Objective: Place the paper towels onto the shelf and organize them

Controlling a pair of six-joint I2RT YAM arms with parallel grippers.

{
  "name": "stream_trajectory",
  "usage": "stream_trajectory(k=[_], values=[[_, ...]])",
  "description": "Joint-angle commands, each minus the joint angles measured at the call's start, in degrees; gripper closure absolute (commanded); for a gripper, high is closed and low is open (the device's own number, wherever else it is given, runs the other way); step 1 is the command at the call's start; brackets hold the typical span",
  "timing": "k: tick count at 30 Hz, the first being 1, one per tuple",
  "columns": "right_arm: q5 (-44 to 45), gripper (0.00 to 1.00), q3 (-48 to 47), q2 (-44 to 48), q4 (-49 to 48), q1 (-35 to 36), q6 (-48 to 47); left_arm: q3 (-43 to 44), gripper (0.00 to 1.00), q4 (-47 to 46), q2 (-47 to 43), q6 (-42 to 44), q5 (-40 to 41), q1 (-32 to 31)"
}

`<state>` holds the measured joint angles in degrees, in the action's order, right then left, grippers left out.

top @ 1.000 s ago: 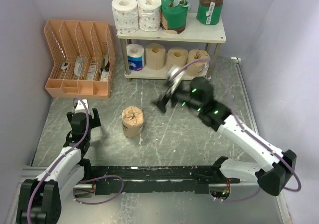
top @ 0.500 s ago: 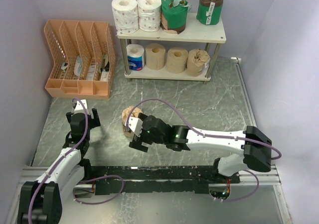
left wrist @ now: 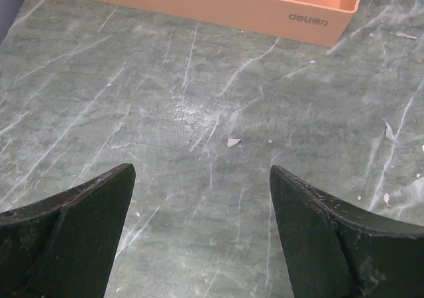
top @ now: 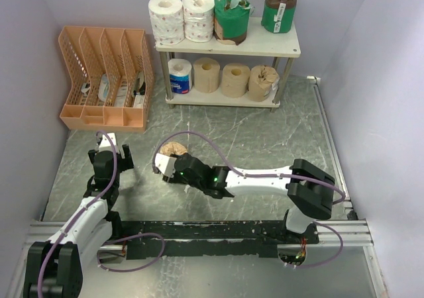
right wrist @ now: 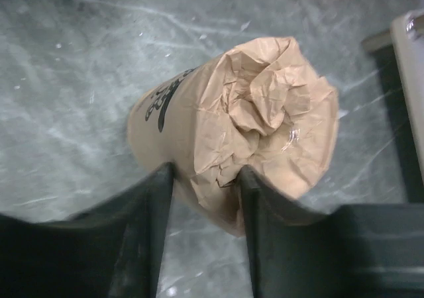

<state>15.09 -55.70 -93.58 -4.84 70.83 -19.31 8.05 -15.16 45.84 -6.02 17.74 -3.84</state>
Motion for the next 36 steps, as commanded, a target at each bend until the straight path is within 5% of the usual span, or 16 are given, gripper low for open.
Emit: stream_trajectory(k=[1,2,3,10,19,25,36], values=[[0.4,0.74,-1.0,-1.7,-3.9,-1.1,-1.0,-0.3,0.06,-1.8,-0.4,0.1,-0.9,0.5],[0.2,0.93,-0.7,-1.8,-4.2,-1.5,-1.1,-0.3,0.06,-1.9,-0.4,0.1,-0.9,0.6],[0.2,1.00,-0.6,-1.9,-4.2,-1.6,-0.9,-0.3,0.06,-1.9,-0.4,0.0,-0.9,0.5],[2.7,1.00,-1.3,4.8,3.4,-1.9,-1.3,-0.2,0.06,-1.9,-0.1,0.1,-0.7,0.5],[22.0,1.00,-23.1,17.1,26.3,-2.2,-11.9,-0.1,0.06,-1.9,0.2,0.2,-0.4,0.1],[31.6,1.00,-35.0,18.2,27.7,-5.6,-24.9,-0.1,0.06,-1.9,0.4,0.5,0.7,-1.2],[16.9,1.00,-55.5,11.0,24.2,-28.0,-38.6,-0.1,0.06,-2.1,0.4,0.4,1.7,-2.0]])
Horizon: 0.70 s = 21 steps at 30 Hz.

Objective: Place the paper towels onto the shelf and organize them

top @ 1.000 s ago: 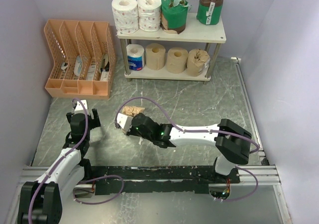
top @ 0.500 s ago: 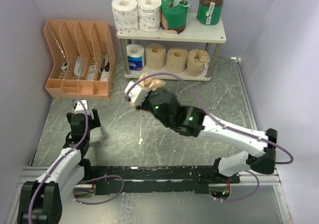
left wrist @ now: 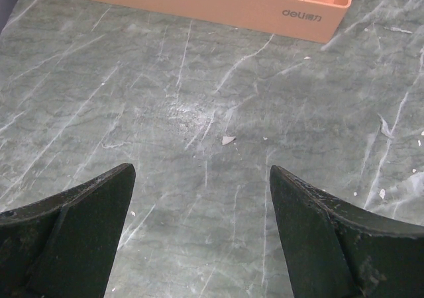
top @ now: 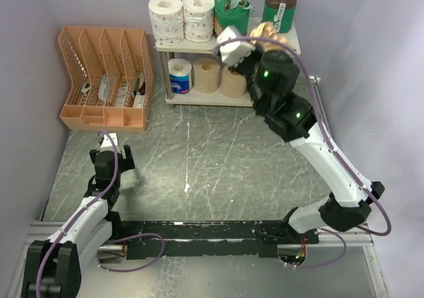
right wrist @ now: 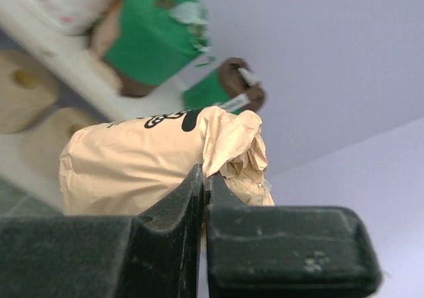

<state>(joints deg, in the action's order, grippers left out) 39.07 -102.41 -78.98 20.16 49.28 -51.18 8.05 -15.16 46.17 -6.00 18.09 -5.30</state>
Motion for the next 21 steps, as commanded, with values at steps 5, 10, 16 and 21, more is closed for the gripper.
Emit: stream_trajectory(k=[5,10,16,21], values=[[-12.2,1.00,-16.4,-9.2,-0.8,-13.3,-9.5,-0.2,0.06,-2.0,0.0,0.5,1.3,-0.6],[-14.6,1.00,-20.6,-14.1,-1.9,-18.3,-10.1,-0.1,0.06,-2.1,0.1,0.5,1.7,-0.8],[-17.7,1.00,-21.8,-18.7,-2.9,-23.0,-10.0,-0.1,0.06,-2.0,0.1,0.4,2.2,-1.1],[-20.4,1.00,-22.9,-20.7,-4.3,-26.4,-9.6,0.0,0.06,-2.1,0.3,0.3,2.4,-1.2]])
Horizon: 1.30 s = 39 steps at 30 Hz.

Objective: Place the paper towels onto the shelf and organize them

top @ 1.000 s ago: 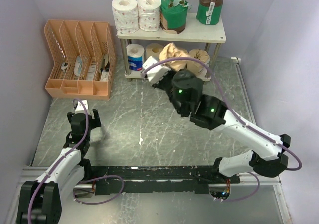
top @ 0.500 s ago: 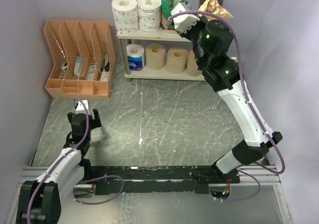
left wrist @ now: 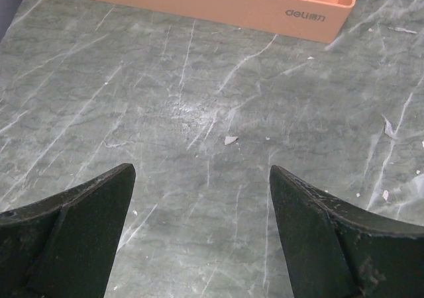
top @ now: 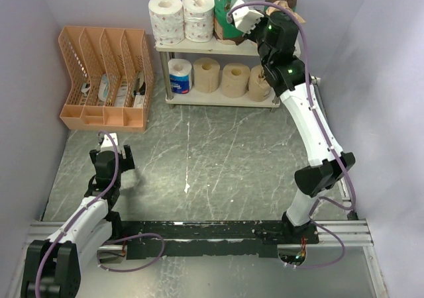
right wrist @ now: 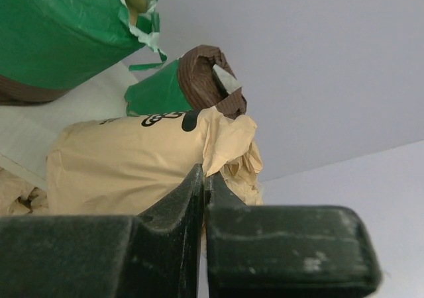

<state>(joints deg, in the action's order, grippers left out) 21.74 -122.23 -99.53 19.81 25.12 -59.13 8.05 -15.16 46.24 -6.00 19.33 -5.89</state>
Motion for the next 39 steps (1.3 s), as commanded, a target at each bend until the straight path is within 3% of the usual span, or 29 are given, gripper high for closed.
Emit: stream_trajectory(k=[1,14,25,27,31,36,39], values=[[-3.5,1.00,-3.5,-0.6,-4.1,-2.8,-1.6,0.1,0.06,-2.1,0.3,0.4,1.2,-0.7],[-5.8,1.00,-5.2,-7.4,-6.3,-4.4,-1.9,0.2,0.06,-2.2,0.9,0.2,1.7,-0.7],[-2.8,1.00,-0.1,-9.1,-14.3,-4.9,-5.1,0.2,0.06,-2.3,1.0,0.1,1.9,-0.8],[-2.6,0.72,0.0,-8.4,-14.4,-4.7,-3.2,0.2,0.06,-2.3,1.1,0.0,1.9,-0.8],[-4.0,0.02,0.3,-5.3,-13.9,-3.6,-0.2,0.2,0.06,-2.3,1.1,0.1,1.9,-0.7],[-3.9,0.00,2.9,1.7,-16.2,0.3,1.9,0.2,0.06,-2.4,1.1,-0.1,1.5,-0.2],[-1.2,0.00,13.1,9.5,-27.4,4.3,3.7,0.3,0.06,-2.4,1.2,-0.1,0.9,0.3]])
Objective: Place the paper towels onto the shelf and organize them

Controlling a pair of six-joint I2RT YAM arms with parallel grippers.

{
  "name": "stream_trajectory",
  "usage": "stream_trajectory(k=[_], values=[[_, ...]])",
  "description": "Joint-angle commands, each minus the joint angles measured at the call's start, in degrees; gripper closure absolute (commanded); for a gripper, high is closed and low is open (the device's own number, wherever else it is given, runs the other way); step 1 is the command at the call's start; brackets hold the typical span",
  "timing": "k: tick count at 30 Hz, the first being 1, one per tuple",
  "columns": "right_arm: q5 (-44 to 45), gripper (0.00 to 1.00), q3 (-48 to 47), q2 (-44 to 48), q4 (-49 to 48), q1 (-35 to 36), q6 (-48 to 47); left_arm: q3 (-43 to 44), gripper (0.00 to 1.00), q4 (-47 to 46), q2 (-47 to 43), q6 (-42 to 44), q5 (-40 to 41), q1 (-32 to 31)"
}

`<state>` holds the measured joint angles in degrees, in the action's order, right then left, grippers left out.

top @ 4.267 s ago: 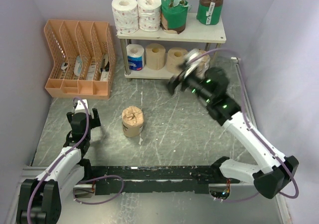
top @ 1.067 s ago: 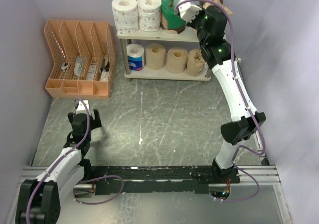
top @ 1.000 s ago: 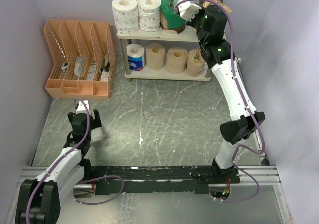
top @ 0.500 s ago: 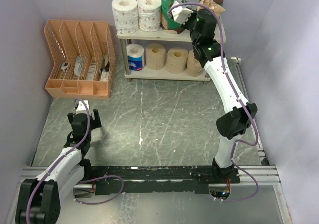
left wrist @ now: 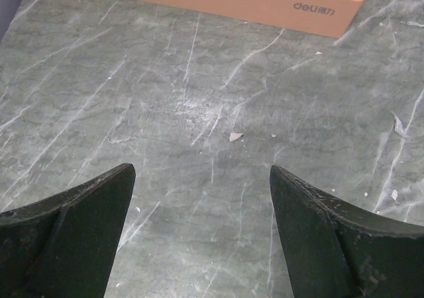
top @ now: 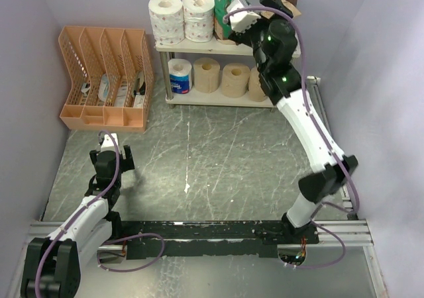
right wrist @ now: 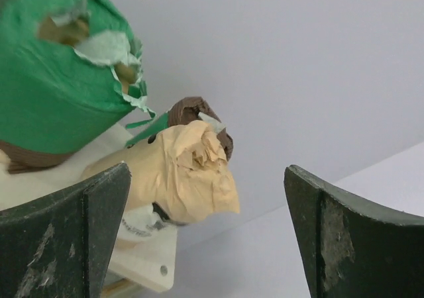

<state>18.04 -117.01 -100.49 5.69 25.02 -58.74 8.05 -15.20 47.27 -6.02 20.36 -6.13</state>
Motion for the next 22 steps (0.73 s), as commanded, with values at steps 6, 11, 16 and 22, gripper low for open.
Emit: stream_trajectory(k=[6,11,16,22], values=[[-4.3,0.00,36.8,28.6,-23.0,8.3,42.6,0.7,0.06,-2.3,1.2,-0.5,-0.4,1.4],[4.3,0.00,46.4,24.8,-17.5,17.9,62.6,1.3,0.06,-1.7,2.0,-0.6,-0.8,2.0],[9.8,0.00,49.9,18.6,-13.1,26.8,75.2,1.7,0.06,-1.4,2.6,-0.6,-3.3,4.2],[9.3,0.00,67.6,23.8,-32.0,32.3,75.9,2.6,0.06,-1.1,4.7,-0.1,-7.2,6.9]])
